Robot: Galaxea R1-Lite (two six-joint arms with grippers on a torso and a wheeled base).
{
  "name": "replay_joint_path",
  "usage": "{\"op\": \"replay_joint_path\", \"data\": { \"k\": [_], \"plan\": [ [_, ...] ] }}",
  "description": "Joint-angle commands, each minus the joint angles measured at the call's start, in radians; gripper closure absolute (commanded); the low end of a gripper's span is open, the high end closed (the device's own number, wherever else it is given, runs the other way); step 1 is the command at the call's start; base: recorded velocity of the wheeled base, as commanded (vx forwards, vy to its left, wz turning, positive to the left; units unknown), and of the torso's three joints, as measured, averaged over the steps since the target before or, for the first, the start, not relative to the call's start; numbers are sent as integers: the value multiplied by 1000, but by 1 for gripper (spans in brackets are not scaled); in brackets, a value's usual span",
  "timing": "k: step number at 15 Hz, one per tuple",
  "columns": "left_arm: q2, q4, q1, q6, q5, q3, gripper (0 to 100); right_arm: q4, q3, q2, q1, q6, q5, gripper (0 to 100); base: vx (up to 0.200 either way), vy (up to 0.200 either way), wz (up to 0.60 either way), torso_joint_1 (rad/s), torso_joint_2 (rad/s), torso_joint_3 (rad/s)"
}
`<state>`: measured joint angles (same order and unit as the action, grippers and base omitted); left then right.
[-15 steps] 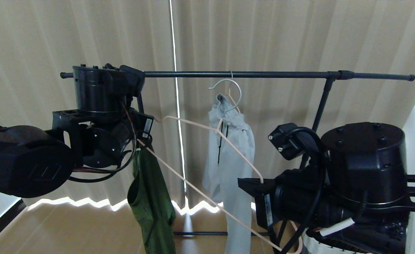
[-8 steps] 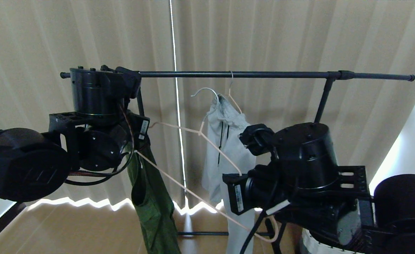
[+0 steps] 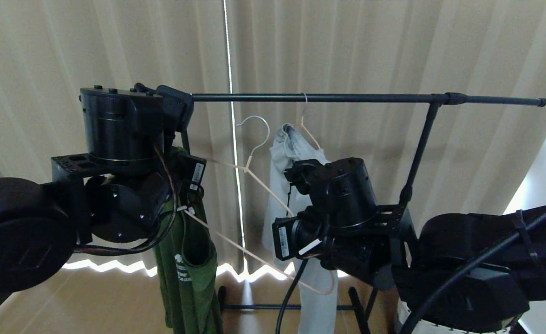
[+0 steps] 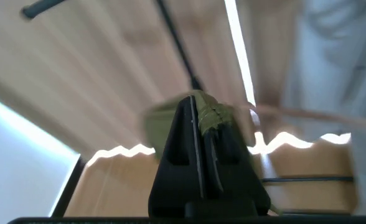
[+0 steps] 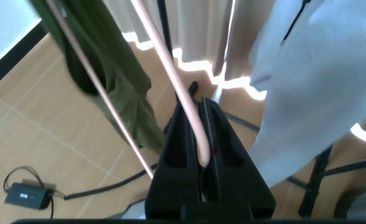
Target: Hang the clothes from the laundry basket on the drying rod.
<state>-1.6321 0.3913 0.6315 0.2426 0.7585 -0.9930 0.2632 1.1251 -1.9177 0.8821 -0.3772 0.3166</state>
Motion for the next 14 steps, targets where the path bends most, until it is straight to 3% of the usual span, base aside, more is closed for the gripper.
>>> {"op": "replay_joint_path", "data": {
  "k": [1, 6, 9, 14],
  "plan": [
    [40, 0, 63, 0, 1, 2, 100, -1, 21, -27, -15, 1, -1, 100, 0, 0, 0, 0, 0, 0],
    [38, 3, 203, 0, -2, -24, 100, 2, 24, -15, -25, 0, -1, 100, 0, 0, 0, 0, 0, 0],
    [37, 4, 229, -2, -15, -24, 100, 7, 24, -12, -25, 0, -1, 100, 0, 0, 0, 0, 0, 0],
    [61, 3, 240, -11, -133, 56, 100, 4, -4, 57, -28, 4, 2, 100, 0, 0, 0, 0, 0, 0]
  ]
}}
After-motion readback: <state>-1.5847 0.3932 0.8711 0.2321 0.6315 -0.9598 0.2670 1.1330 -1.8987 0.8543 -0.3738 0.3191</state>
